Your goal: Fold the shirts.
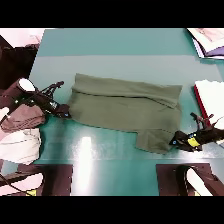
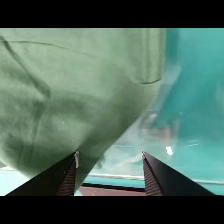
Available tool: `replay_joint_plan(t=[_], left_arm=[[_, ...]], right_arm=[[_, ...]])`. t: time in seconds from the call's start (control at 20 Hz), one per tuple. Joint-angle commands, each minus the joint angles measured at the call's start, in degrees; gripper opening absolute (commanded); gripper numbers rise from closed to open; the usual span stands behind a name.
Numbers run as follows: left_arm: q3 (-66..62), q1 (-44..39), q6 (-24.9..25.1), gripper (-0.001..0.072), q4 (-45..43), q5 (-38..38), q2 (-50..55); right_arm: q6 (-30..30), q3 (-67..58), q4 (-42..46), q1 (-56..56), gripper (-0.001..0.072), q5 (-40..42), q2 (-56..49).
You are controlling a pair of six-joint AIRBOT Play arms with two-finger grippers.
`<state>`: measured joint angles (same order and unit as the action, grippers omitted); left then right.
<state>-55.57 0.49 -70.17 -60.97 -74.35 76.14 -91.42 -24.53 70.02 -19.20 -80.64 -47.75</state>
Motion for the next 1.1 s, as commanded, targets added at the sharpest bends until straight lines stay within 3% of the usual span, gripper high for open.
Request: replay_joint_plan(t=[0.0,0.05,0.15,0.2,0.3,0.45,0.75,1.05], left_arm=[[-0.1,-0.1,0.0,0.0025,0.3,-0.2,-0.2],[-0.1,-0.1,0.0,0.0026,0.3,-0.1,-0.2],[-0.1,-0.1,0.1,0.0025,0.3,-0.2,-0.2],[-0.1,-0.1,0.1,0.0025,0.3,-0.2,-0.2],[-0.1,-0.1,0.1,0.0025,0.3,-0.2,-0.2],[-0.5,-0.1,0.1,0.0025,-0.1,-1.1,-0.2],[-0.7,-0.1,-2.0,0.0024,-4.1,-5.2,-11.6],[-0.6,-0.1,-6.4,0.0025,-4.4,-15.2,-21.0]], right_arm=[[-2.9,2.6,-1.8,0.0,0.0449,5.0,2.0],[-2.9,2.5,-2.6,0.0,0.0417,5.8,2.0],[-2.8,2.5,-3.5,0.0,0.0198,7.5,2.0],[-2.8,2.5,-4.0,0.0,0.0168,8.2,2.0],[-1.9,2.5,-4.0,0.0,0.0021,8.6,2.0],[0.0,0.4,-2.4,0.0,0.0019,5.8,2.0],[1.3,-15.8,10.9,0.0,0.0018,-10.8,3.3],[3.5,-24.8,12.5,0.2,0.0017,-11.9,12.2]])
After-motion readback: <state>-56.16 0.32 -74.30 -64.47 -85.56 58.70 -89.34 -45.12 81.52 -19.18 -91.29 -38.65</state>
